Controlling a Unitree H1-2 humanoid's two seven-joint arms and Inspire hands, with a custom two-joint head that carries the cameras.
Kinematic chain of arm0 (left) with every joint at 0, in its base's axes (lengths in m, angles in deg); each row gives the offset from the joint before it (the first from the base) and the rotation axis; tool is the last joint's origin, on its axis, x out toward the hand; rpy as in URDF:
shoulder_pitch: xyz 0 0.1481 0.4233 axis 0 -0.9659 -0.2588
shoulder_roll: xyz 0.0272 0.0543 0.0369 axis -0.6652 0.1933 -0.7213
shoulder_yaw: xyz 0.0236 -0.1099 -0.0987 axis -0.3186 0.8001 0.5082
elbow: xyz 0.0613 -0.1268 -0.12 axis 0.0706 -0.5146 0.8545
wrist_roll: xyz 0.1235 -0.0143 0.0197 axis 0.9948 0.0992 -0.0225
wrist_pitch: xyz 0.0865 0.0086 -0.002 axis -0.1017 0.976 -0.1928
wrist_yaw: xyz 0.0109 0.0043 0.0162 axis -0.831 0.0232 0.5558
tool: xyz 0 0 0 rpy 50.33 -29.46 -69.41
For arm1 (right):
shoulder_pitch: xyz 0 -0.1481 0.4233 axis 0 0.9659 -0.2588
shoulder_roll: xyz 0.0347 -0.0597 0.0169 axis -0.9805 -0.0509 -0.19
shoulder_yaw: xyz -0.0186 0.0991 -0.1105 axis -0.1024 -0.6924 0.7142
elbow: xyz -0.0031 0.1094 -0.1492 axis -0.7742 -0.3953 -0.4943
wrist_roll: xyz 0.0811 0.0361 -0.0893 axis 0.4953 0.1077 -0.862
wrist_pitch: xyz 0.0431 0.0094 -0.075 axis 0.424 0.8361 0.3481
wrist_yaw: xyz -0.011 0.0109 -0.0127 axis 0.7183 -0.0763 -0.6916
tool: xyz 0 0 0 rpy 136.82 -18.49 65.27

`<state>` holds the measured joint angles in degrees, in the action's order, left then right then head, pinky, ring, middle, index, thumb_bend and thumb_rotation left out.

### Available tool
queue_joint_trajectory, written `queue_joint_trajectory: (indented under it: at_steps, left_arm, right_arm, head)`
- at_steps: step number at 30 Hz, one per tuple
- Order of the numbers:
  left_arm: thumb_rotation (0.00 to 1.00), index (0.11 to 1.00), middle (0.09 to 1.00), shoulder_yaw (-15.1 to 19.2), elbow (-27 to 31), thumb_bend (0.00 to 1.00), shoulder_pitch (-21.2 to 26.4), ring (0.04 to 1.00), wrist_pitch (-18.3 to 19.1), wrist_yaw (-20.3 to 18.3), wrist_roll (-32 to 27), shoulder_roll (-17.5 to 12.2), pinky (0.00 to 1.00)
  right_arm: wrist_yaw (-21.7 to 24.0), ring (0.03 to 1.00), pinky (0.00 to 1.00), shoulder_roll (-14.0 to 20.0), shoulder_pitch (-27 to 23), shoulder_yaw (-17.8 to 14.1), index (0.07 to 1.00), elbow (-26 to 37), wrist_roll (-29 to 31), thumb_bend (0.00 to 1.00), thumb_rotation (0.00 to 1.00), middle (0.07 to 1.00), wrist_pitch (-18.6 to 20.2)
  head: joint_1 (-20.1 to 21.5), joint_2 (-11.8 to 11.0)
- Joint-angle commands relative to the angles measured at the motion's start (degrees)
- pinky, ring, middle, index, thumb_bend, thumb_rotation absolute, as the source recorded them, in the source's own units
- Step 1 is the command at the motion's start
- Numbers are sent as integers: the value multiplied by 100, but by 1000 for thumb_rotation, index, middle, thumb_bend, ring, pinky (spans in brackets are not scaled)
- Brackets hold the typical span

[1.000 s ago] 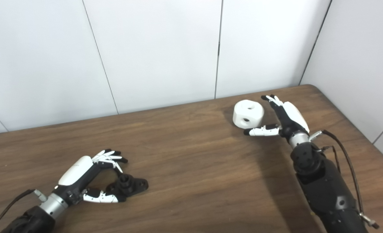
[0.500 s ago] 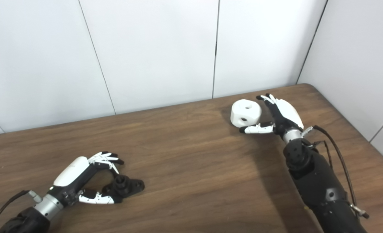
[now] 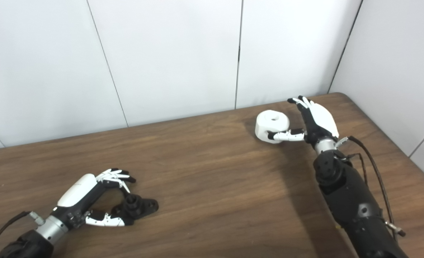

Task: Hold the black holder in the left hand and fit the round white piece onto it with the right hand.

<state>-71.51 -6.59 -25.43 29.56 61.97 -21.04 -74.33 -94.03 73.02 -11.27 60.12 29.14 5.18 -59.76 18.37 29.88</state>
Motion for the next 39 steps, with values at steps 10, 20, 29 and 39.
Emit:
queue_joint_trajectory:
  at_steps: [10,20,29,39]
  left_arm:
    - [46,481,784,51,114,522,81,891,37,63,31,-184,948]
    - [46,480,783,100,191,522,59,889,36,35,7,-183,954]
    - [46,480,780,110,243,522,43,884,38,41,-58,-194,945]
    - [46,481,778,152,339,522,-10,883,39,30,-78,-224,940]
  right_arm:
    - [-36,1000,1000,215,-468,149,868,-225,-78,952,402,979,-120]
    - [75,1000,1000,277,-523,314,860,-315,-169,970,420,989,-33]
    - [82,1000,1000,267,-609,431,816,-455,-303,990,426,983,11]
    - [230,1000,1000,290,-661,569,802,-483,-356,947,471,985,207]
  head:
    - [21,-40]
    - [-1,-23]
    - [-38,-9]
    - [-101,12]
